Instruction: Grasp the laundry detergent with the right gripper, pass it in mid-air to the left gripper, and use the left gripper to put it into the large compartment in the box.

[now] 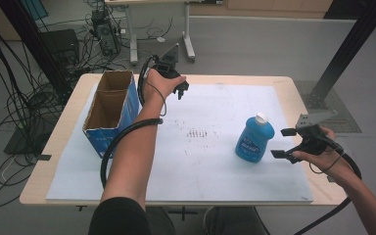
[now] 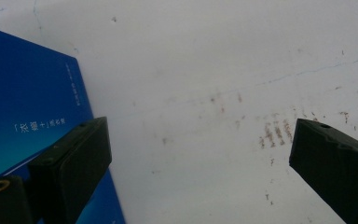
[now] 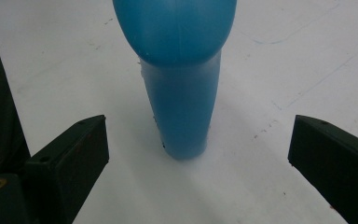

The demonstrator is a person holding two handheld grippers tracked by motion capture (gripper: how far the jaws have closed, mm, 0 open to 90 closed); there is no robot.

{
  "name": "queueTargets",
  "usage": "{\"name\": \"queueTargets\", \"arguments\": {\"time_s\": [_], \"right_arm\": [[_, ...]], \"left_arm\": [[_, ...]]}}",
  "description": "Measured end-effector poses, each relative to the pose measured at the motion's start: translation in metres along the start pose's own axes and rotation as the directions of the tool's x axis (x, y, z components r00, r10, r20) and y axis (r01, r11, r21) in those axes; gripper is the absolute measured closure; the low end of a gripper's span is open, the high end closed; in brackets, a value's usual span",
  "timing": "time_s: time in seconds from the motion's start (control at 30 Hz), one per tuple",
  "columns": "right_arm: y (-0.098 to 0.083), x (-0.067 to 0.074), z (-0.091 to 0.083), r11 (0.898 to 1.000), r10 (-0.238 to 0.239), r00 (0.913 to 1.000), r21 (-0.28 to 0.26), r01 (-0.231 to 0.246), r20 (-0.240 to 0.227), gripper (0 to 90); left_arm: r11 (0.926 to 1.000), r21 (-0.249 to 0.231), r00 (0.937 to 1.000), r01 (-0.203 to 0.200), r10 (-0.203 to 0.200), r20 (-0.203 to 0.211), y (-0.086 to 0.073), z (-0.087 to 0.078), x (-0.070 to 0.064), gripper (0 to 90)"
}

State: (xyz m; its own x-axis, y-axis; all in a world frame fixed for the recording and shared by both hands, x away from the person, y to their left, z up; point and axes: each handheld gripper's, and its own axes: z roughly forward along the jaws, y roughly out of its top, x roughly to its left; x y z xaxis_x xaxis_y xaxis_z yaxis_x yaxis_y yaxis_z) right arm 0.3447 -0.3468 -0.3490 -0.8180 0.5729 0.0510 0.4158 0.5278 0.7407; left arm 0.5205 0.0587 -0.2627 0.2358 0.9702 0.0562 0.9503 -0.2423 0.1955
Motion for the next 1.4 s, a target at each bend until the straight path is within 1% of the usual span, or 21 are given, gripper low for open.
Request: {"name": "queueTargets", "arguments": {"time_s": [0.2, 0.27, 0.33, 0.4, 0.47, 0.57, 0.67, 0.9, 0.97, 1.23, 1.4], "right_arm": [[-0.004, 0.004, 0.011, 0.999, -0.018, 0.9997, -0.038, 0.018, 0.014, 4.6], [-0.004, 0.005, 0.014, 0.999, -0.017, 0.9997, -0.047, 0.018, 0.015, 4.6], [-0.006, 0.006, 0.020, 0.998, -0.014, 0.9998, -0.065, 0.015, 0.014, 4.1], [-0.006, 0.006, 0.022, 0.998, -0.013, 0.9998, -0.067, 0.014, 0.012, 4.0], [-0.007, 0.007, 0.028, 0.996, -0.010, 0.9999, -0.088, 0.011, 0.012, 3.8], [-0.009, 0.007, 0.034, 0.995, -0.006, 0.9999, -0.104, 0.007, 0.008, 3.7], [-0.010, 0.007, 0.040, 0.994, 0.000, 1.0000, -0.114, 0.000, 0.006, 3.6], [-0.010, 0.008, 0.048, 0.991, -0.002, 1.0000, -0.135, 0.002, 0.006, 3.6], [-0.010, 0.007, 0.051, 0.989, -0.003, 1.0000, -0.148, 0.004, 0.007, 3.6], [-0.015, 0.007, 0.059, 0.984, 0.012, 0.9999, -0.178, -0.010, 0.006, 3.6], [-0.016, 0.008, 0.063, 0.982, 0.014, 0.9999, -0.187, -0.012, 0.008, 3.6]], "left_arm": [[1.0000, 0.000, 1.0000, 0.001, -0.001, -0.002, 0.000, 0.001, 0.000, 6.0], [1.0000, 0.002, 1.0000, 0.000, 0.000, -0.003, -0.001, 0.001, 0.000, 6.0], [1.0000, 0.004, 1.0000, 0.001, -0.001, -0.002, -0.001, 0.002, 0.001, 6.0], [1.0000, 0.003, 1.0000, 0.004, -0.004, -0.002, -0.001, 0.002, 0.002, 6.0], [1.0000, 0.001, 1.0000, 0.007, -0.007, -0.003, -0.001, 0.003, 0.002, 6.0], [1.0000, 0.006, 1.0000, 0.007, -0.007, -0.004, -0.001, 0.003, 0.003, 6.0], [1.0000, 0.004, 1.0000, 0.007, -0.007, -0.004, -0.001, 0.004, 0.004, 6.0], [1.0000, 0.007, 1.0000, 0.006, -0.006, -0.003, 0.000, 0.006, 0.004, 6.0], [0.9999, 0.010, 1.0000, 0.006, -0.006, -0.002, 0.000, 0.007, 0.004, 6.0], [0.9999, 0.012, 1.0000, 0.004, -0.004, 0.002, 0.001, 0.010, 0.004, 6.0], [0.9999, 0.017, 1.0000, 0.003, -0.003, 0.004, 0.001, 0.012, 0.003, 5.9]]}}
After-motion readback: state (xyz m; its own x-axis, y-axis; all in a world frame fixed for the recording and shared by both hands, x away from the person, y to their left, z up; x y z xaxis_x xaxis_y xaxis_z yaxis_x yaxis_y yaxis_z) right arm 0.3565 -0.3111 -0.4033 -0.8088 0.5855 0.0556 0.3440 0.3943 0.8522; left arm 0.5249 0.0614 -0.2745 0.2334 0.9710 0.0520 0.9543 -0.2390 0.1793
